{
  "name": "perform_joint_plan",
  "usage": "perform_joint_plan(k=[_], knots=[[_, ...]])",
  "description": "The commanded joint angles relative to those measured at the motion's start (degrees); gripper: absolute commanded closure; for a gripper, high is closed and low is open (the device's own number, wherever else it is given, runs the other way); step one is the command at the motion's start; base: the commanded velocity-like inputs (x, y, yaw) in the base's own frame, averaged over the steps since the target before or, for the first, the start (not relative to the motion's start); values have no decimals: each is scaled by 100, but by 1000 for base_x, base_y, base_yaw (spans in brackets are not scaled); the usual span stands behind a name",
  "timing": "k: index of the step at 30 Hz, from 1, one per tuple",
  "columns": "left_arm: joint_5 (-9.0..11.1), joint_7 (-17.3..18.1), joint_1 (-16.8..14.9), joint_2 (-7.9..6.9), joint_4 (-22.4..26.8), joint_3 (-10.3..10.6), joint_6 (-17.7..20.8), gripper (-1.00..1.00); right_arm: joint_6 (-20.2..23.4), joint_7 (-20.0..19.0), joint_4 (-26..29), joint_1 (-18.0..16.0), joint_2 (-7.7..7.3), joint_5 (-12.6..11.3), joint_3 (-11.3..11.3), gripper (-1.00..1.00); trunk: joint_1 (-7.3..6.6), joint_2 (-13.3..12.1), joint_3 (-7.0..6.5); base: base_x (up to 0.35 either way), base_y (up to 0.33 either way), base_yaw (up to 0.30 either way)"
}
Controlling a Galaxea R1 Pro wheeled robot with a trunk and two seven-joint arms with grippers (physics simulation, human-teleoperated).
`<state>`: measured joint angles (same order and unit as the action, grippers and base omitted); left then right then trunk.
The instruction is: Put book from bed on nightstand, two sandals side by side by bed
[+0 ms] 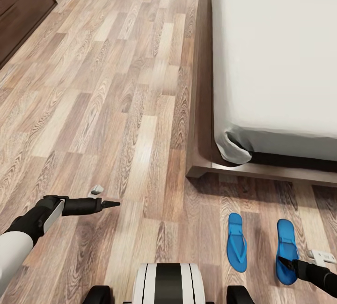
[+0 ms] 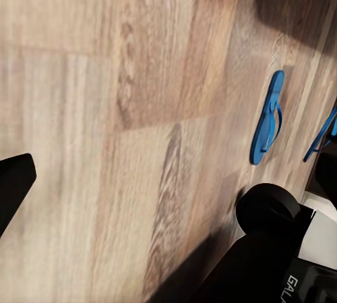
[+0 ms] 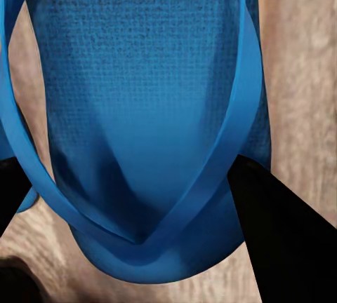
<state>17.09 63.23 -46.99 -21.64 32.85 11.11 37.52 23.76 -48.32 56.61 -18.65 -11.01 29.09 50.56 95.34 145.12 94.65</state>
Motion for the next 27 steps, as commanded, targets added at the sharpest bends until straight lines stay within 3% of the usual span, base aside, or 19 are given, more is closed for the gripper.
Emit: perform_joint_plan(k=[1, 4, 9, 11, 15, 21, 27], knots=[[49, -4, -3, -7, 1, 32, 44, -100, 30, -25, 5, -9, 2, 33, 16, 100, -1, 2, 3, 0, 0, 0], [49, -4, -3, -2, -4, 32, 44, -100, 35, 292, 1, -33, 2, 30, 15, 100, -1, 2, 3, 0, 0, 0], [49, -4, -3, 3, -1, 32, 44, -100, 64, 1435, -15, -98, 3, 27, -5, 100, -1, 2, 3, 0, 0, 0], [49, -4, -3, 6, -4, 34, 44, -100, 167, 1632, -32, -247, 7, 26, -14, 100, -1, 2, 3, 0, 0, 0], [43, -4, -3, 39, -3, 33, 44, -100, 339, 1753, -41, -412, 11, 31, -81, 100, -1, 2, 3, 0, 0, 0], [40, -4, -3, 79, -2, 36, 41, -100, 397, 1759, -29, -436, 11, 27, -612, 100, -1, 2, 3, 0, 0, 0], [40, -7, -3, 119, 0, 37, 44, -100, 975, 1733, -20, -437, 13, 26, -676, 100, -1, 2, 3, 0, 51, 0]])
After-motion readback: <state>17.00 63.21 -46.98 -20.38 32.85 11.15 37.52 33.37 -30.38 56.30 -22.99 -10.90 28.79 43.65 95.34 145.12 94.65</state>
